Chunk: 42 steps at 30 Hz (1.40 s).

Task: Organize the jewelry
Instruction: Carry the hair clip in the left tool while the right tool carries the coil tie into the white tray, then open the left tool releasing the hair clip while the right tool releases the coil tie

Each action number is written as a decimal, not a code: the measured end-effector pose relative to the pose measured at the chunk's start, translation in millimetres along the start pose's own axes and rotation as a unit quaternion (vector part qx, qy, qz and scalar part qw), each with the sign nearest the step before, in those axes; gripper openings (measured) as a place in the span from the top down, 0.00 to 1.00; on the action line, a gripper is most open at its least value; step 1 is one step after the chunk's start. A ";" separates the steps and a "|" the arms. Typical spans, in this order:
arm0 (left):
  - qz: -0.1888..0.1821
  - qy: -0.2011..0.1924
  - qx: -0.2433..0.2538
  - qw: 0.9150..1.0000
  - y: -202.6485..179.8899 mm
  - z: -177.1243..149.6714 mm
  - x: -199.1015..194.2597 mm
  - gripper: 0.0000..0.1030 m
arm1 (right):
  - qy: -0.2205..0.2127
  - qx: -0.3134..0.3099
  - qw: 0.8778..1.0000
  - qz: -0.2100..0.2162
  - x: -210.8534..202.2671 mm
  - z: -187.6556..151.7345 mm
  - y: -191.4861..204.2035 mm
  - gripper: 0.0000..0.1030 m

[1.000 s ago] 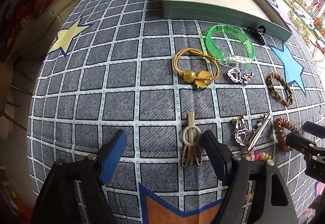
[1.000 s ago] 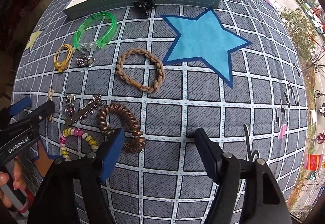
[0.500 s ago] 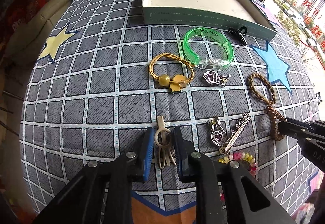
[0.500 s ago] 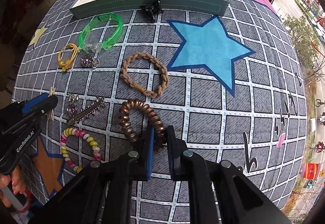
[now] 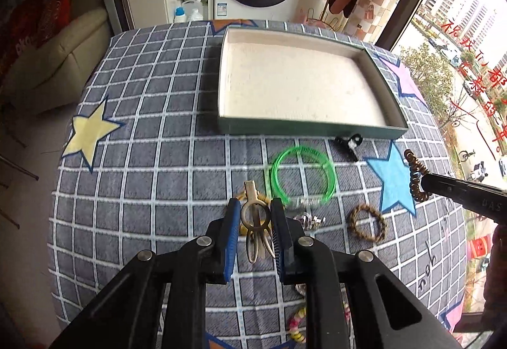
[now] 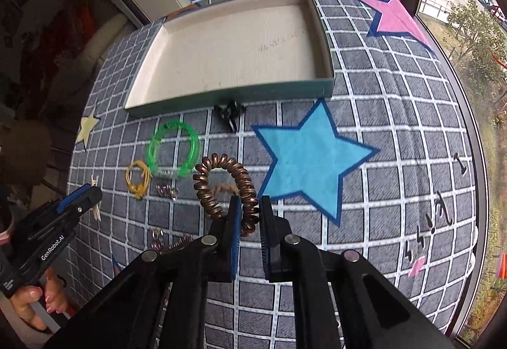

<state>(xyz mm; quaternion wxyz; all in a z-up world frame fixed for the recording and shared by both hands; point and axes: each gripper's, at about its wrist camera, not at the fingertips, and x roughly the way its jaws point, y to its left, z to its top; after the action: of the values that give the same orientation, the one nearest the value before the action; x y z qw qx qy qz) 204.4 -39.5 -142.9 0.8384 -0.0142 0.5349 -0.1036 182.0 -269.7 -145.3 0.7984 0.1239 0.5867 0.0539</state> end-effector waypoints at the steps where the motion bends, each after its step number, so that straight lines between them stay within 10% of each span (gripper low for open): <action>1: 0.000 -0.006 0.003 1.000 -1.9 10.2 1.2 0.69 | -0.004 0.000 1.000 0.001 -1.1 9.4 -1.4 0.88; 18: 0.038 -0.017 0.021 0.999 -25.8 109.0 90.6 0.69 | -0.002 -0.011 1.000 -0.013 64.0 132.4 -13.7 0.88; 36: 0.091 0.004 0.050 0.995 -39.4 110.7 143.1 0.68 | 0.024 -0.038 0.998 -0.045 108.2 146.4 -19.0 0.86; 42: 0.090 0.018 0.042 0.995 -37.5 113.4 143.2 0.68 | 0.022 -0.035 0.998 -0.037 104.9 145.2 -17.6 0.53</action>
<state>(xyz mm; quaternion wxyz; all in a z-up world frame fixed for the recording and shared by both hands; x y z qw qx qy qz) 358.7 -113.1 -217.5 0.8345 0.0714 0.5440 -0.0503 351.0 -281.9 -206.0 0.7905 0.0724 0.6063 0.0473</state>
